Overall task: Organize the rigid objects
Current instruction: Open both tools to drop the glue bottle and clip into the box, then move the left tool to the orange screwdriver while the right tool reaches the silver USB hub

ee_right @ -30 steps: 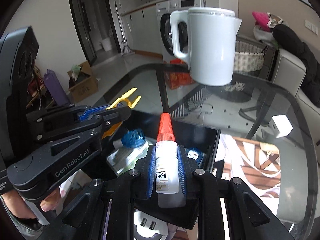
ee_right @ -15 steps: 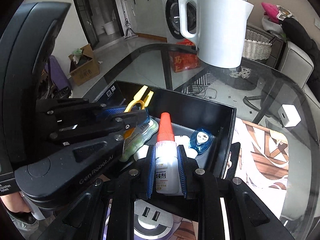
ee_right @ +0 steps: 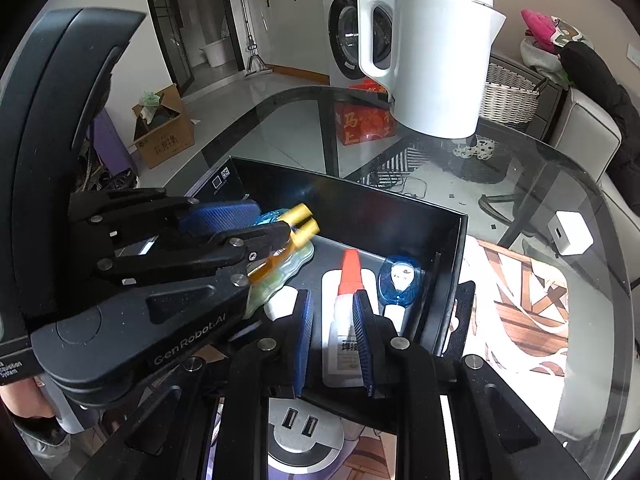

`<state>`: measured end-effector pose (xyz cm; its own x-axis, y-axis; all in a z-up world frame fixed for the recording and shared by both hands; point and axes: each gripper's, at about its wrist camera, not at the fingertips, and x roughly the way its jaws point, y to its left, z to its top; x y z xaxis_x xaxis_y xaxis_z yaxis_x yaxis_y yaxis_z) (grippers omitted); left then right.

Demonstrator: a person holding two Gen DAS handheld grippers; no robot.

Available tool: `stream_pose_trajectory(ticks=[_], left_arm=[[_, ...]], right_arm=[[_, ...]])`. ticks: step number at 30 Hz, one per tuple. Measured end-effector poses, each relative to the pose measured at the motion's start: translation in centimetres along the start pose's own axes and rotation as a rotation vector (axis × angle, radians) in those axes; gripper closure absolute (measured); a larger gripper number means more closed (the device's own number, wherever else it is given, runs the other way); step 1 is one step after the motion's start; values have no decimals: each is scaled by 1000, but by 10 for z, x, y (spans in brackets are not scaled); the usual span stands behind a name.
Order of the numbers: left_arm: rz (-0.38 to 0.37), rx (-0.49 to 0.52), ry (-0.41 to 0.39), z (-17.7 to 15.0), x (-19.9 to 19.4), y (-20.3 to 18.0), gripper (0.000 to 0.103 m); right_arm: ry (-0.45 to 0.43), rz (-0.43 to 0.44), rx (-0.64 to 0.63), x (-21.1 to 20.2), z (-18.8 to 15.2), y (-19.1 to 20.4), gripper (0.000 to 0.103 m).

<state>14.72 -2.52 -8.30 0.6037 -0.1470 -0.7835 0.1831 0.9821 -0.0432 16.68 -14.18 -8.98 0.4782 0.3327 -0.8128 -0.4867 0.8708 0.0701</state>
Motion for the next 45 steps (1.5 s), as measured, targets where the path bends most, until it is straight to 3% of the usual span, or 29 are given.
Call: stream_pose_trajectory(ticks=[15,24,28,37,45], left_arm=[[-6,28,-91,-20,-66,-10,58],[-54,24,-27,-54,-78,-13,58],[-71,54,39,-67,-62,-21,58],[-88,70,141,-71,-26,-39,59],[-110,62,158,-73,-21,-36,77]], right_arm=[[-94,-7,20,-64,-23,-3,68],[-49,25,34,-75,-57,-10,56],[10,26,43,-61,-69,-19,56],[32,16,56,-53,-78,-30,56],[48,26,43,-48,-79,-29,56]])
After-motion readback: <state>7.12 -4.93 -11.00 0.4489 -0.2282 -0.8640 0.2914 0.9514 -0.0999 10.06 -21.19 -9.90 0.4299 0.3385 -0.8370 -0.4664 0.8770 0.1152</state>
